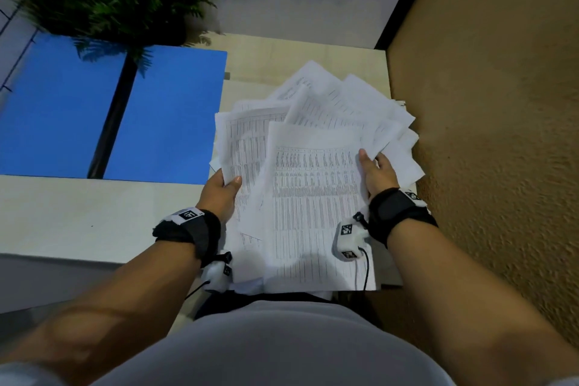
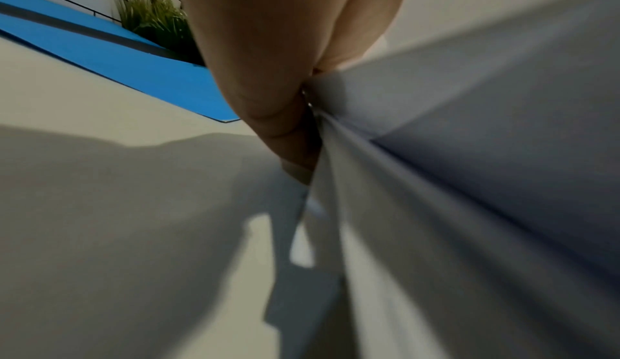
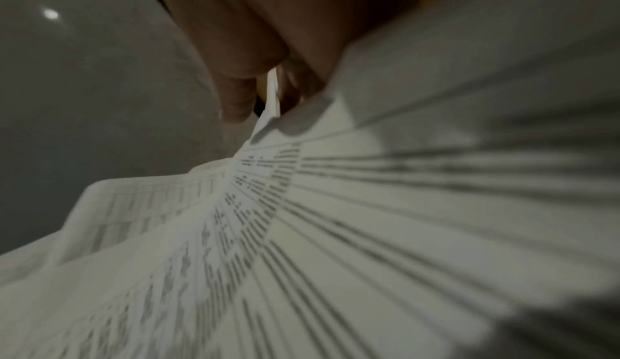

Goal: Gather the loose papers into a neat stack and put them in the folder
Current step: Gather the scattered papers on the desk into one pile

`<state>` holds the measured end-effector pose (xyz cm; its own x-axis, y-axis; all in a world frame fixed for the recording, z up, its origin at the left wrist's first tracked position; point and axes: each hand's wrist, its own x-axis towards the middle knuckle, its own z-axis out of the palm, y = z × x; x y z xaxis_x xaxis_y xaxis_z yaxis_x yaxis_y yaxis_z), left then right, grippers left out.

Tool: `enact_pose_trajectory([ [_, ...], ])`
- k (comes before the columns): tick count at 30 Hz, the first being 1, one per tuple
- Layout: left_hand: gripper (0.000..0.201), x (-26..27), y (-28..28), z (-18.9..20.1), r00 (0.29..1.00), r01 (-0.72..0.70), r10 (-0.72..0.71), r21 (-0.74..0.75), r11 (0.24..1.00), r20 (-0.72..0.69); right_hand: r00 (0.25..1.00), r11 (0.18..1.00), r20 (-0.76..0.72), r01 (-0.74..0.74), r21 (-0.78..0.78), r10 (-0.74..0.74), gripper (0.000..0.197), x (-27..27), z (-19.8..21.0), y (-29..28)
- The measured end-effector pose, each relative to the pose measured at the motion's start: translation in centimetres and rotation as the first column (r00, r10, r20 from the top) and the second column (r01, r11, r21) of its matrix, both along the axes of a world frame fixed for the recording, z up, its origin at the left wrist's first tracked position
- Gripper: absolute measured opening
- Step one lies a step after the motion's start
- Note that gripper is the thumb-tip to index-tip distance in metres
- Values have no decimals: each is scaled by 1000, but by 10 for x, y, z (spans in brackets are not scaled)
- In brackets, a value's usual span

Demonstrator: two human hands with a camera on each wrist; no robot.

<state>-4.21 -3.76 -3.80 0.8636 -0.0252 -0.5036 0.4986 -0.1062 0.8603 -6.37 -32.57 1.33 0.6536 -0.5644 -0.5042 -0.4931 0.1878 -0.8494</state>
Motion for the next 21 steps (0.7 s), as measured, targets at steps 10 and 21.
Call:
enact_pose_trajectory([
  [10, 26, 2, 2, 4, 999, -5, 7, 77, 997, -35, 978, 941, -181, 38, -336, -105, 36, 18, 2, -35],
  [21, 42, 5, -7, 8, 992, 122, -106, 258, 958, -74, 952, 959, -247, -228, -166, 183, 65, 11, -2, 2],
])
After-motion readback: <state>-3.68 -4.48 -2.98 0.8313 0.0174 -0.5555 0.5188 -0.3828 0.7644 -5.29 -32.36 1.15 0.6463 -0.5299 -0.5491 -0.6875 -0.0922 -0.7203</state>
